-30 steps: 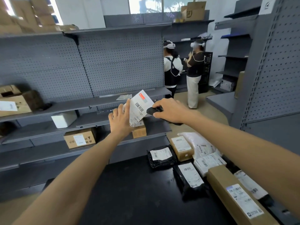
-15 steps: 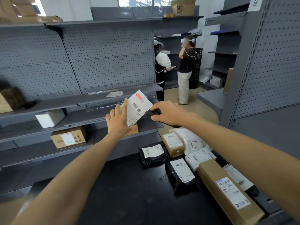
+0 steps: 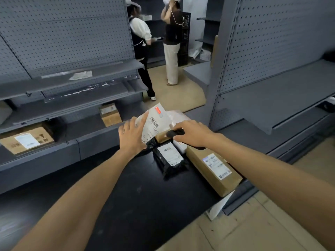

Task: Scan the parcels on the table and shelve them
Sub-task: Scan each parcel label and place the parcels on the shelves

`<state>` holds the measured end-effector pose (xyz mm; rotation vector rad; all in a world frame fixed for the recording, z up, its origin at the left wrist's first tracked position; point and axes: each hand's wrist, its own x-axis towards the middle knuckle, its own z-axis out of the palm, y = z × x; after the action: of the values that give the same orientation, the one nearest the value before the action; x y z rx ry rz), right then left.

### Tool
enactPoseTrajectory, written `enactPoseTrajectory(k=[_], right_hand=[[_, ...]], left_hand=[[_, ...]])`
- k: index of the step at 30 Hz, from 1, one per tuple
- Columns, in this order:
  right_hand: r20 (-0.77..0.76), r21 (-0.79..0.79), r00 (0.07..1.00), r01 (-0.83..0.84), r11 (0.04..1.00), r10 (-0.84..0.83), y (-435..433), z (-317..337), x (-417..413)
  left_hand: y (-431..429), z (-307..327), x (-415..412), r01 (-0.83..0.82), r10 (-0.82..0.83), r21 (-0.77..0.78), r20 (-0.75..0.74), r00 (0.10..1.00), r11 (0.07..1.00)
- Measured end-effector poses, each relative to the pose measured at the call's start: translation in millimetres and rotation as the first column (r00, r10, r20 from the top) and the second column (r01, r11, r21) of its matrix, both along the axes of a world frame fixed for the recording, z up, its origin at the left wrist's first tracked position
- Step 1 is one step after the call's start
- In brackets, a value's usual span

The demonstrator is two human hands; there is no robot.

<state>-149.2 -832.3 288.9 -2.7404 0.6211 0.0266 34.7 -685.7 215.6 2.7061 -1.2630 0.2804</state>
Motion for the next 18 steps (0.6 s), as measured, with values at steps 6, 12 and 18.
enactPoseTrajectory(k=[6, 12, 18], right_hand=[[0.01, 0.026, 0.993, 0.118, 0.993, -0.118, -28, 5, -94], [0.016, 0.039, 0.977, 0.213, 0.976, -0.214, -48, -3, -248], [0.005, 0.083, 0.929, 0.369, 0.926, -0.37, -67, -20, -434]], left_hand=[[-47, 2, -79, 0.09, -0.091, 0.019, 0.034, 0.995, 0.996], [-87, -6, -223, 0.192, -0.192, 0.033, 0.016, 0.981, 0.981], [-122, -30, -396, 0.432, -0.441, 0.113, 0.079, 0.894, 0.895]])
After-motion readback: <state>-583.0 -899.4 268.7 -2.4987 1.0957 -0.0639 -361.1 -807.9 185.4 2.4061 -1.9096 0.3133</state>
